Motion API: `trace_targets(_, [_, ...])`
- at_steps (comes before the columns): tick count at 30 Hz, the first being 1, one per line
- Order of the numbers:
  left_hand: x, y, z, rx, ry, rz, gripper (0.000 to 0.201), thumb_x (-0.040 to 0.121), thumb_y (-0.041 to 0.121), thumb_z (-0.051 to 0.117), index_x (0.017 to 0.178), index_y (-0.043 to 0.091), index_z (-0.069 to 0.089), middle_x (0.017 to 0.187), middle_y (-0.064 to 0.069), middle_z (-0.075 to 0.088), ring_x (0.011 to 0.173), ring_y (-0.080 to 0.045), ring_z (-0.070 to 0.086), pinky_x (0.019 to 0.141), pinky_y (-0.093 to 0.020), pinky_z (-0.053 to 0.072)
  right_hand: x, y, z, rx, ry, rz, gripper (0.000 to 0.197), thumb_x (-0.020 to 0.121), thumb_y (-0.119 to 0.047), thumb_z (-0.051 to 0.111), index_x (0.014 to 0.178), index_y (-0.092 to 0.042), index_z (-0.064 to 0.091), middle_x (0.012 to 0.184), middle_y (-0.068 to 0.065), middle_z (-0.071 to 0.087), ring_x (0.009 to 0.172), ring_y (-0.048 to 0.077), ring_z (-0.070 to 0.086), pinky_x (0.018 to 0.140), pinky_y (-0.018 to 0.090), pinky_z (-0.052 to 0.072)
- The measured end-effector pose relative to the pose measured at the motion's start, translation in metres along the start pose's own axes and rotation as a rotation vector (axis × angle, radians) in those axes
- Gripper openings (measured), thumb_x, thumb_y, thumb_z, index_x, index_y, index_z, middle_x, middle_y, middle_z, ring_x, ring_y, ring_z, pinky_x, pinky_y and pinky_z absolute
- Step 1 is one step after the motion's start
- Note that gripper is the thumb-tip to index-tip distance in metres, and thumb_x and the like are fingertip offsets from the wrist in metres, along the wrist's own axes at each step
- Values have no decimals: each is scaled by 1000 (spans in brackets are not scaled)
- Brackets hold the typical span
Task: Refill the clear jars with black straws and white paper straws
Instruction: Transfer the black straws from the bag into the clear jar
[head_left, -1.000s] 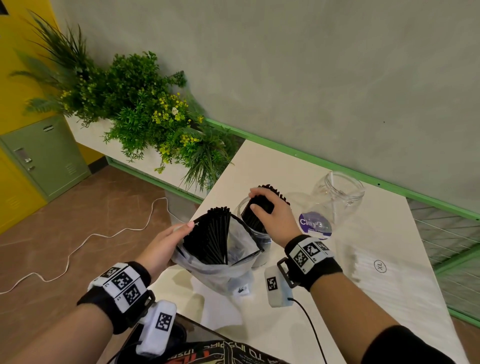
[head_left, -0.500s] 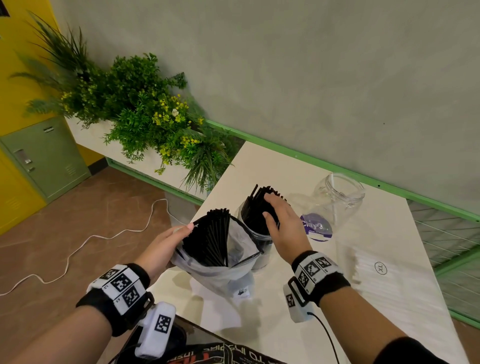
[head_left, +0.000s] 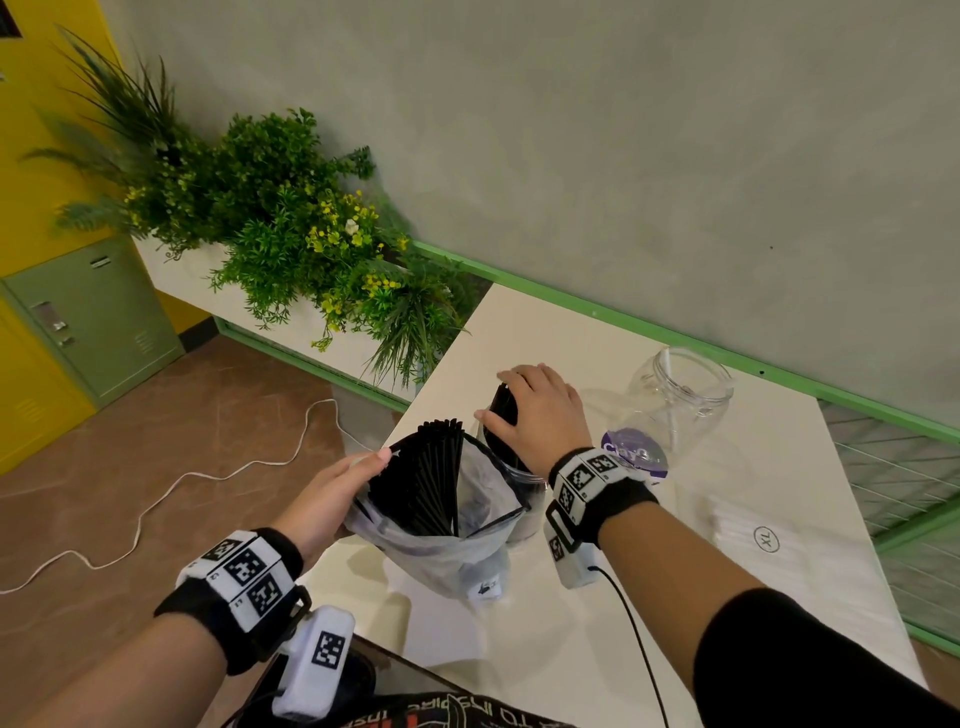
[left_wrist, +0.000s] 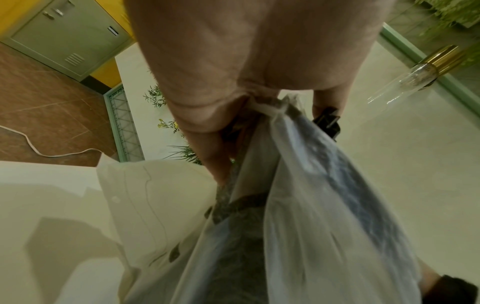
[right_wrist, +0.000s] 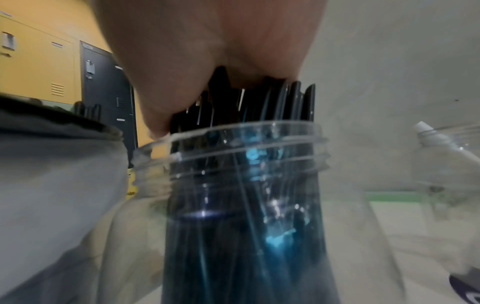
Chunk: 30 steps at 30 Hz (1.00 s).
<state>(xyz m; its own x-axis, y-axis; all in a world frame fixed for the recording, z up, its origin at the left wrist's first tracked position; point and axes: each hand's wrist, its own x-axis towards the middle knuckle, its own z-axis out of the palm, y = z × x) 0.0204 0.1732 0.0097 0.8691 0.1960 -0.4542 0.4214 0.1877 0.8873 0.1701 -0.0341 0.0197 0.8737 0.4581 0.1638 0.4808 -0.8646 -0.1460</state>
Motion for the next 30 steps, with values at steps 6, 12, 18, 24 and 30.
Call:
trace_targets(6, [1,-3,-3,-12,-45,41,67,51,73,74,101,30,68,97,8,75,93,-15,71,86,-39,53,9,2,3,154,244,-70,30,91,-36,60,109,-12,64,107,5,61,104,30,49,83,44,46])
trace_targets(12, [4,-4,-4,-33,-17,27,28,89,44,58,107,25,68,100,4,75,102,-21,68,91,-42,52,14,4,-3,98,252,-75,32,94,-31,55,123,-20,56,117,2,59,111,28,47,94,43,34])
trace_targets(18, [8,-6,-7,-36,-26,33,36,84,49,65,110,24,67,103,1,75,99,-21,70,88,-41,53,3,19,-5,81,151,-96,36,97,-29,49,133,-26,49,133,-2,52,123,24,44,102,42,32])
trace_targets(24, [9,-7,-8,-39,-10,33,23,91,41,55,103,26,68,94,6,76,96,-19,69,82,-37,52,-27,45,8,321,299,-8,45,99,-42,40,139,-21,44,139,0,45,127,19,38,107,41,34])
trace_targets(30, [7,-7,-10,-33,-38,42,46,69,62,69,100,27,70,98,4,76,99,-21,69,90,-41,51,-40,36,11,379,301,-33,61,93,-56,37,143,-22,35,149,0,34,136,16,29,113,35,25])
